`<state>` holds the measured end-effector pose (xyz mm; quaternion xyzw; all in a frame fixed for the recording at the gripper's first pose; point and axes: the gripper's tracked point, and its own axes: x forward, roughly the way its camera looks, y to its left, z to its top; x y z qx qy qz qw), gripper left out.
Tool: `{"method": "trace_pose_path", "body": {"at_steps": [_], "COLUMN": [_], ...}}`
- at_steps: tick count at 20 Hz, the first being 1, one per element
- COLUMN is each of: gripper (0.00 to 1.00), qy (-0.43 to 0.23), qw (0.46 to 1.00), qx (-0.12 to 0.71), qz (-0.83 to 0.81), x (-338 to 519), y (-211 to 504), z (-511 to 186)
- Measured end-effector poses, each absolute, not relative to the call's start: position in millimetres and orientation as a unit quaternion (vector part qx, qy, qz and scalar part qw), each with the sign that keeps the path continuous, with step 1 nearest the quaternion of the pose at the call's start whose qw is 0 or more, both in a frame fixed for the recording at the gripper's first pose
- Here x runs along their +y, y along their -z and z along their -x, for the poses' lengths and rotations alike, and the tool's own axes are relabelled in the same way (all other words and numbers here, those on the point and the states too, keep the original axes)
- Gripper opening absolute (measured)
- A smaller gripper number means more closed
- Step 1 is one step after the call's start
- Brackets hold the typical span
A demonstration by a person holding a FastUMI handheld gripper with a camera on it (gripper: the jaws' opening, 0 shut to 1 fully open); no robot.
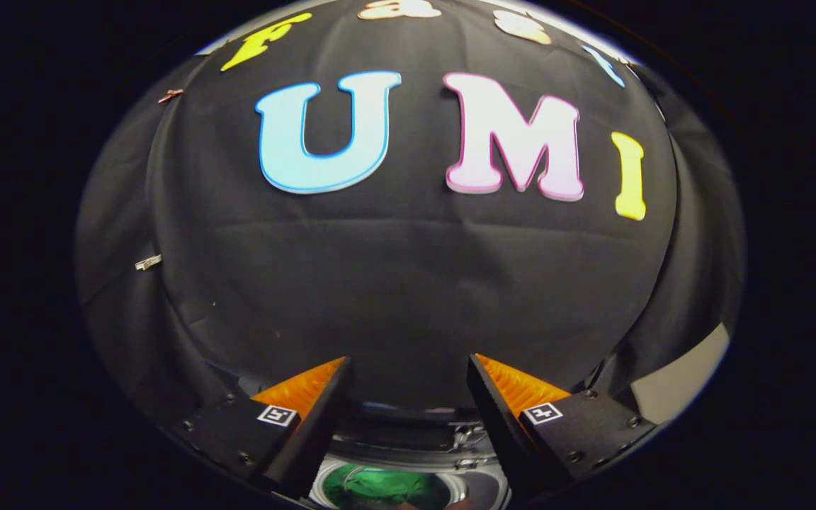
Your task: Put the clothes into the washing machine and then close the washing machine lid.
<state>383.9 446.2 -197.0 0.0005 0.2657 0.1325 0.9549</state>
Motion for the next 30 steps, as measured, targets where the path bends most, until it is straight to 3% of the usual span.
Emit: {"method": "trace_pose_path", "body": {"at_steps": [7, 30], "gripper": [1.00, 1.00], "qy": [-0.146, -0.183], "qw": [0.957, 0.961], "qx": [0.251, 0.205], "qz": [-0.003, -0.005], "x": [444, 424], "y": [201, 206], "z": [-379, -256]}}
